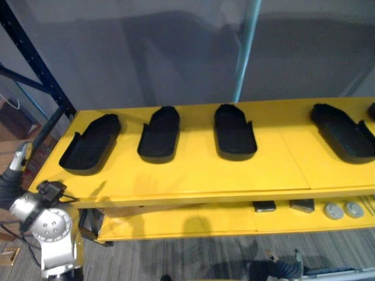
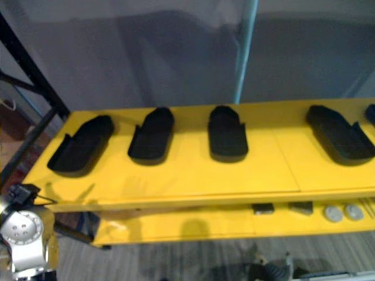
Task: Walk over and take plastic housings, then place them on the shelf
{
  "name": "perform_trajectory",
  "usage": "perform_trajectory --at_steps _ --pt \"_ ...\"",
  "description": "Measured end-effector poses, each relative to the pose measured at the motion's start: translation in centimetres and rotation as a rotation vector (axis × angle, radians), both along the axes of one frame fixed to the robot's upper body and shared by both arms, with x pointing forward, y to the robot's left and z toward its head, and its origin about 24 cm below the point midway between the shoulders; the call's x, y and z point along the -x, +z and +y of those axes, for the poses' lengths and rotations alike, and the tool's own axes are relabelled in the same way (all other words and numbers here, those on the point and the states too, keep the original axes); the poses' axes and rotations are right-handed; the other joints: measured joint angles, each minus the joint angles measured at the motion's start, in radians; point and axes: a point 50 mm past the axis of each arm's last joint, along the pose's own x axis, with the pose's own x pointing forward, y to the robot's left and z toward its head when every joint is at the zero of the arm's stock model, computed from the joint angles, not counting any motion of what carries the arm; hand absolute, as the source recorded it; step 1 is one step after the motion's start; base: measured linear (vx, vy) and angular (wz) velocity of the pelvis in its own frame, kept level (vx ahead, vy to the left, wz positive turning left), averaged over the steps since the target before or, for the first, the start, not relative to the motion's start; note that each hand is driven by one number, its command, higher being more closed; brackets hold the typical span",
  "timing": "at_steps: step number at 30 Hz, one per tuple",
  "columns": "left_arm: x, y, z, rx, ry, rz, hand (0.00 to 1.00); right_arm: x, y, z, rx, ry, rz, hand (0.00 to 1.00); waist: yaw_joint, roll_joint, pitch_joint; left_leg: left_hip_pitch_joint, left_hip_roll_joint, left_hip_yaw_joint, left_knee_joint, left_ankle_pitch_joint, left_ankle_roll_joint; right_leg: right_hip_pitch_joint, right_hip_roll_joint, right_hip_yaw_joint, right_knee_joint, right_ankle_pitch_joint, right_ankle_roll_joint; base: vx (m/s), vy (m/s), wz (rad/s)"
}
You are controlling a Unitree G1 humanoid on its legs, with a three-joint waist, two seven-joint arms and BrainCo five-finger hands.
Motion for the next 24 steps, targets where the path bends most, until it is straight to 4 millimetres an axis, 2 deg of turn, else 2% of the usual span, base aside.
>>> perform_trajectory --at_steps 6,9,13,15,16,18,20,21,24 --pt "1.2 -1.8 -0.2 0.085 0.043 0.079 0.00 1.1 -0.4 -0.4 -0.003 -0.040 0.043 0.00 0.001 0.003 -0.003 -0.007 0.003 -0.021 -0.001 0.007 -0.003 0.002 0.004 -0.015 -0.001 0.000 0.000 -0.01 -0.015 0.09" --pt "2.2 -3.7 0.9 0.149 0.211 0.195 0.00 1.2 -0.5 -0.5 -0.006 -0.055 0.053 0.00 0.011 0.004 -0.006 0.001 0.004 -0.022 -0.001 0.008 -0.003 0.010 0.005 -0.019 -0.003 0.000 -0.001 0.00 0.000 0.00" --pt "4.0 -8.4 4.0 0.298 0.448 0.390 0.00 0.9 -0.5 -0.5 -0.011 -0.057 0.044 0.00 0.026 -0.003 -0.007 0.001 0.001 -0.039 -0.001 0.008 -0.003 0.023 0.003 -0.044 -0.008 -0.003 -0.004 -0.01 -0.004 0.13" --pt "5.6 -11.7 5.1 0.378 0.550 0.529 0.00 0.6 -0.5 -0.5 -0.027 -0.060 0.033 0.00 0.032 -0.023 -0.010 0.000 -0.001 -0.049 -0.001 0.008 -0.003 0.033 0.002 -0.063 -0.013 -0.009 -0.004 0.00 -0.005 0.19" --pt "6.0 -12.4 5.2 0.391 0.568 0.563 0.00 0.6 -0.5 -0.4 -0.030 -0.057 0.031 0.00 0.033 -0.027 -0.011 0.000 -0.001 -0.051 -0.001 0.008 -0.003 0.037 0.002 -0.067 -0.015 -0.010 -0.005 0.02 -0.007 0.15" --pt "8.1 -15.8 5.4 0.490 0.621 0.706 0.00 0.0 -0.5 -0.4 -0.035 -0.057 0.019 0.00 0.041 -0.042 -0.013 0.001 -0.002 -0.051 -0.001 0.005 -0.003 0.039 0.001 -0.069 -0.022 -0.015 0.001 0.03 -0.005 0.05" --pt "9.3 -18.2 5.2 0.573 0.639 0.790 0.00 -0.5 -0.4 -0.5 -0.044 -0.067 0.004 0.00 0.045 -0.050 -0.012 0.000 -0.004 -0.051 -0.001 0.004 -0.003 0.039 -0.001 -0.069 -0.022 -0.016 0.002 0.02 0.004 0.00" --pt "10.7 -20.2 4.9 0.647 0.643 0.868 0.00 -0.8 -0.4 -0.4 -0.053 -0.062 -0.008 0.00 0.047 -0.057 -0.011 0.001 -0.007 -0.050 -0.001 0.003 -0.002 0.041 -0.003 -0.070 -0.021 -0.016 0.004 0.04 0.009 0.00" --pt "12.8 -22.5 4.1 0.734 0.611 0.935 0.00 -1.1 -0.4 -0.4 -0.071 -0.066 -0.018 0.00 0.046 -0.062 -0.010 0.002 -0.012 -0.050 -0.001 -0.001 -0.001 0.044 -0.007 -0.070 -0.021 -0.016 0.007 0.05 0.014 0.02"
